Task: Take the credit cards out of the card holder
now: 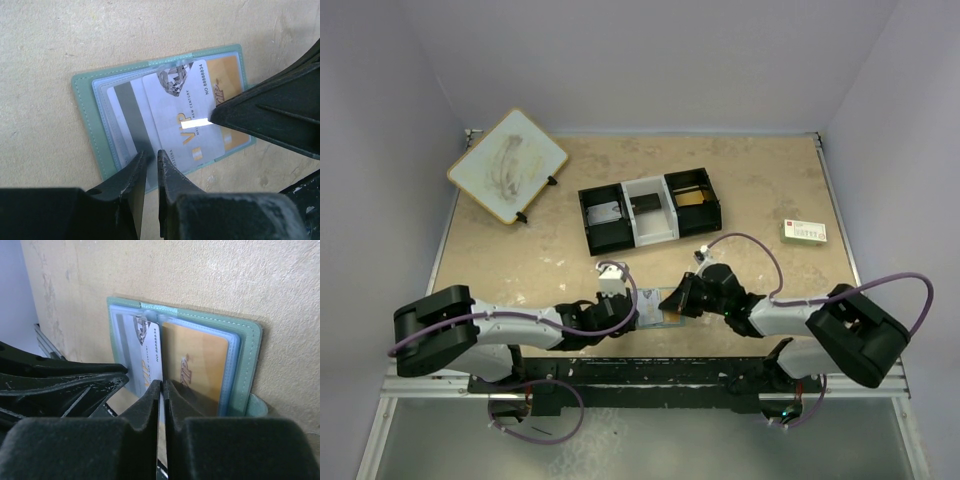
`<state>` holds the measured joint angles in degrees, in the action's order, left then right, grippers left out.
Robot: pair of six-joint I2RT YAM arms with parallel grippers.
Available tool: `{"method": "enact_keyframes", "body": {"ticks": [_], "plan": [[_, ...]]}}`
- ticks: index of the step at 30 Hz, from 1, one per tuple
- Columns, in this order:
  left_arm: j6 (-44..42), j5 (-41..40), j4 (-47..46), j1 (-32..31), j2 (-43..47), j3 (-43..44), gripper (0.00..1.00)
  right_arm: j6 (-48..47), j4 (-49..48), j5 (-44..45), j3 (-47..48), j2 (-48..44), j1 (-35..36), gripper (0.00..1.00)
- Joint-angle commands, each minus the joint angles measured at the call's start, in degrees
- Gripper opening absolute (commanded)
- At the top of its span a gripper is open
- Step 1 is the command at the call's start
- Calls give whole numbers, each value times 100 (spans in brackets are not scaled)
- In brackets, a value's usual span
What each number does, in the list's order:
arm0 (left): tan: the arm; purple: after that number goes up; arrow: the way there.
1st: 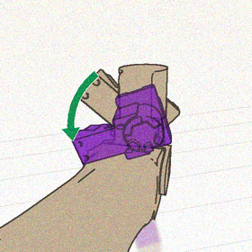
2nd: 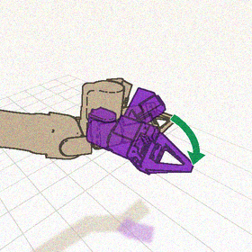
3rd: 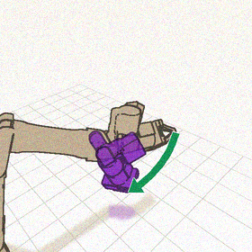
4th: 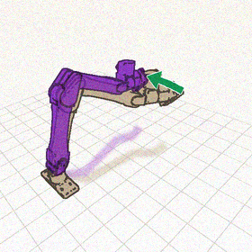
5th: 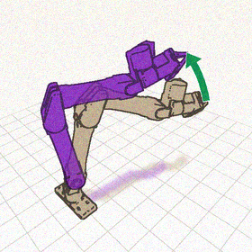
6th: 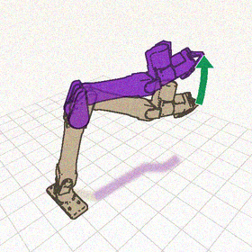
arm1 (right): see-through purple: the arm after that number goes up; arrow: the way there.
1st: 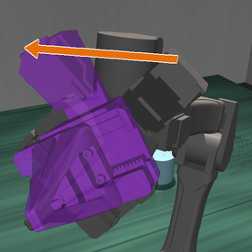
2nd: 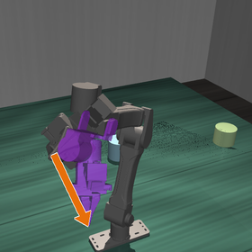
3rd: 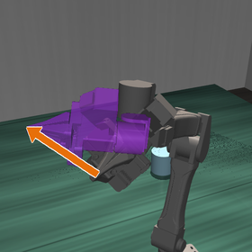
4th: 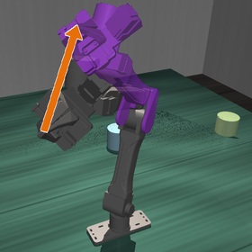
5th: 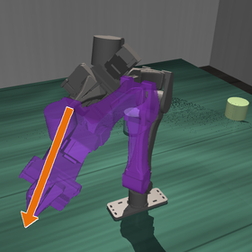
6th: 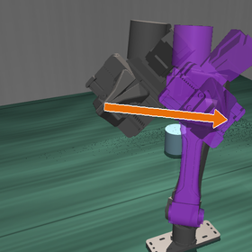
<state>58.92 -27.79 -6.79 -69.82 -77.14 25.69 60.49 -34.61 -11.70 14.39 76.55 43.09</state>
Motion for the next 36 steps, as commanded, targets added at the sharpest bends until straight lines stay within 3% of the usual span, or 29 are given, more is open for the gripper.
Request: {"method": "enact_keyframes", "body": {"ticks": [1,3,11,18,22,25,31,36], "plan": [[-208,141,278,-14,-257,156,12,-2,-288,-164,1,142,-20,13],[-214,137,305,-14,-303,187,12,49,-424,-218,-2,254,-20,19],[-205,93,445,-14,-380,235,10,310,-1310,-501,-144,852,-20,24],[-205,90,468,-14,-395,244,9,271,-1448,-577,-42,1041,-20,27],[-205,90,474,-14,-415,253,9,249,-1459,-583,-24,998,-20,16],[-205,91,491,-14,-420,260,9,253,-1348,-501,-55,853,-20,1],[-203,110,500,-14,-414,252,8,284,-801,-86,-301,180,-61,0],[-227,147,434,-14,-438,267,8,174,-658,-194,-278,141,-86,2]]}}
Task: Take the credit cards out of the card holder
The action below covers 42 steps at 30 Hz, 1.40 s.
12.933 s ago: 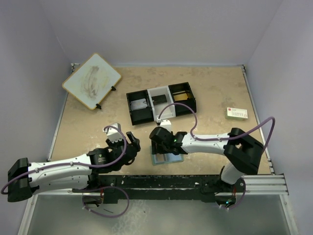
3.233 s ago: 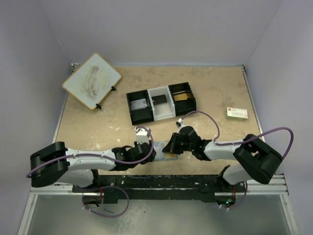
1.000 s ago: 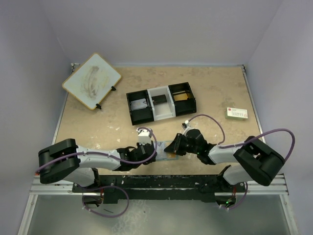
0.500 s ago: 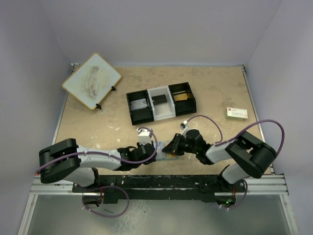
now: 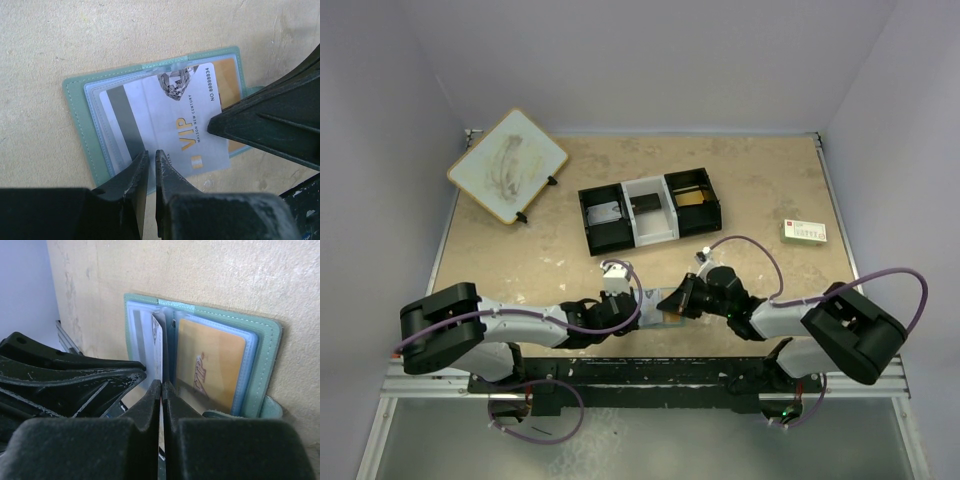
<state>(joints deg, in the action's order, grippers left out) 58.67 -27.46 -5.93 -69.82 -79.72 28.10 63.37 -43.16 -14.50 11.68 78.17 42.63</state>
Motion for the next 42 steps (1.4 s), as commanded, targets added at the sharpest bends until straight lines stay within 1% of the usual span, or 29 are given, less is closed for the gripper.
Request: {"method": "enact_keyframes", "body": {"ticks": [1,5,7,11,14,18,23,25,27,28,31,36,41,42], "plan": [[-219,126,347,-14,-190,45,8,-118,109,39,-26,5,-41,4],[-255,161,368,-14,-225,91,8,-105,-229,-139,1,182,-36,13],[-260,162,376,-14,-240,99,8,-134,-315,-222,77,282,-36,16],[-260,182,398,-14,-271,117,8,-138,-485,-256,180,460,-36,18],[-260,182,400,-14,-272,124,8,-120,-672,-347,218,599,-36,22],[-263,180,425,-14,-266,110,8,-51,-1051,-524,256,825,-37,24],[-260,187,431,-14,-280,112,8,-96,-1168,-539,401,1069,-36,28],[-260,182,443,-14,-273,108,7,-114,-1135,-537,422,1093,-36,26],[-256,167,451,-14,-267,100,7,-131,-975,-536,440,1085,-36,18],[-247,145,473,-14,-271,102,7,-139,-884,-528,436,1060,-36,13],[-205,69,511,-14,-205,82,7,-148,-519,-451,370,809,-35,1],[-165,-60,599,-14,-21,12,6,-290,714,303,363,-143,-51,0],[-118,-118,594,-14,110,-24,6,-614,1652,719,516,-1125,-62,0],[-104,-100,593,-18,181,-15,7,-721,1743,757,537,-1274,-61,0]]}}
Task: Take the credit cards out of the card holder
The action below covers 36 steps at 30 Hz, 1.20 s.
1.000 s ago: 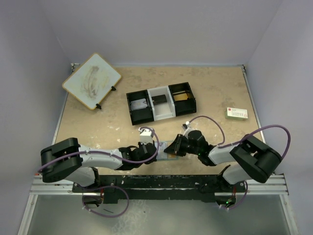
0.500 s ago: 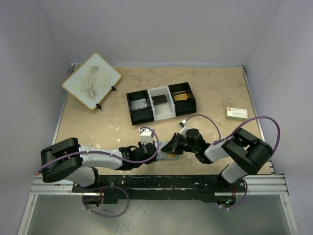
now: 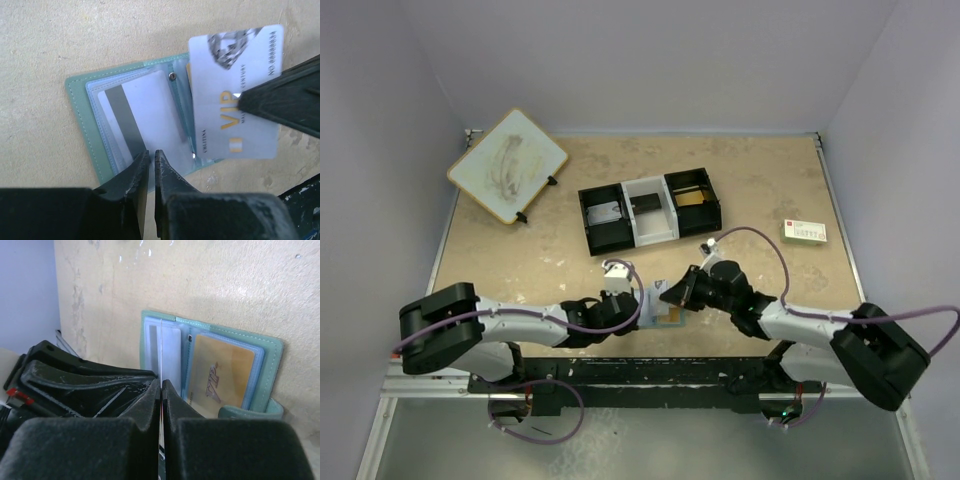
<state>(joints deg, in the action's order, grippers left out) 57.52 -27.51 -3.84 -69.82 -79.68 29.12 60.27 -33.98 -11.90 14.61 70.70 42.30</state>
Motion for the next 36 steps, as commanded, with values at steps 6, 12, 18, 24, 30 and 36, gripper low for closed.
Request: {"method": "enact_keyframes", "body": {"ticks": [6,12,18,24,30,36], "plan": [[-143,-340,725,-14,948,93,29,-1086,1136,871,345,-1439,-25,0],[-644,-1089,2285,268,1629,812,59,-2163,701,1180,247,-2240,-20,0],[-1329,-494,2815,1633,2141,1220,69,-3087,162,1049,224,-2632,-5,0],[-1961,-388,3922,2754,1711,2164,71,-3602,-131,907,355,-2529,76,0],[-2543,-222,3899,4116,1873,2142,72,-4445,-346,831,598,-2091,386,0],[-2522,-741,3927,4328,2495,2005,72,-6025,-452,991,1148,-1485,608,0]]}}
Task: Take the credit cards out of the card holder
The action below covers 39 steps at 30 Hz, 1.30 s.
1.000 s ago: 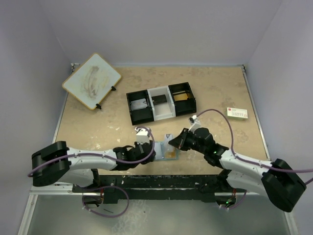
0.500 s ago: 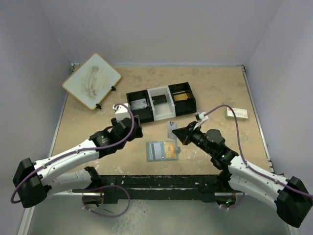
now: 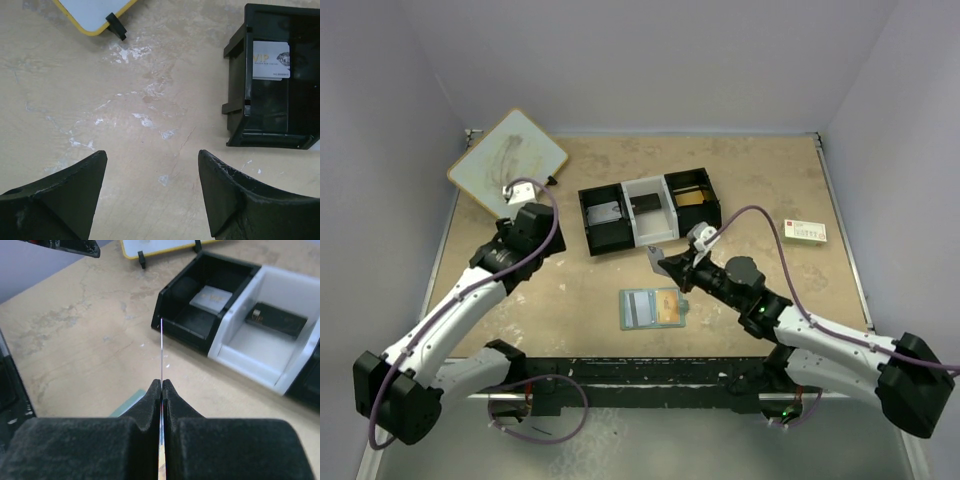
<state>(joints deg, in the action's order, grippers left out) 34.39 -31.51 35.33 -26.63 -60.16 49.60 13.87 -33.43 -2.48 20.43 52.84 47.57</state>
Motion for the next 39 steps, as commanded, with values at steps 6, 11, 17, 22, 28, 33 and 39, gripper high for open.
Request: {"method": "enact_keyframes", "body": {"ticks": [6,11,17,22,28,33,39], "plan": [[-71,-1046,-60,9,1331,-186,72,-2735,-170,22,1748,1835,85,0],[-39,-1369,25,9,1491,-179,72,-3409,-367,-235,2636,3031,69,0],[-31,-1459,120,0,1447,-156,72,-4124,63,-173,3908,4322,-17,0],[-59,-1503,129,3,1434,-133,72,-4682,425,-57,4662,4959,-46,0],[-38,-1580,118,5,1531,-131,72,-5527,803,215,5254,5656,-79,0],[29,-1728,154,8,1688,-137,72,-5871,857,226,5600,5948,-116,1],[60,-1799,154,6,1894,-136,72,-6185,1054,246,6130,6365,-134,1]]}}
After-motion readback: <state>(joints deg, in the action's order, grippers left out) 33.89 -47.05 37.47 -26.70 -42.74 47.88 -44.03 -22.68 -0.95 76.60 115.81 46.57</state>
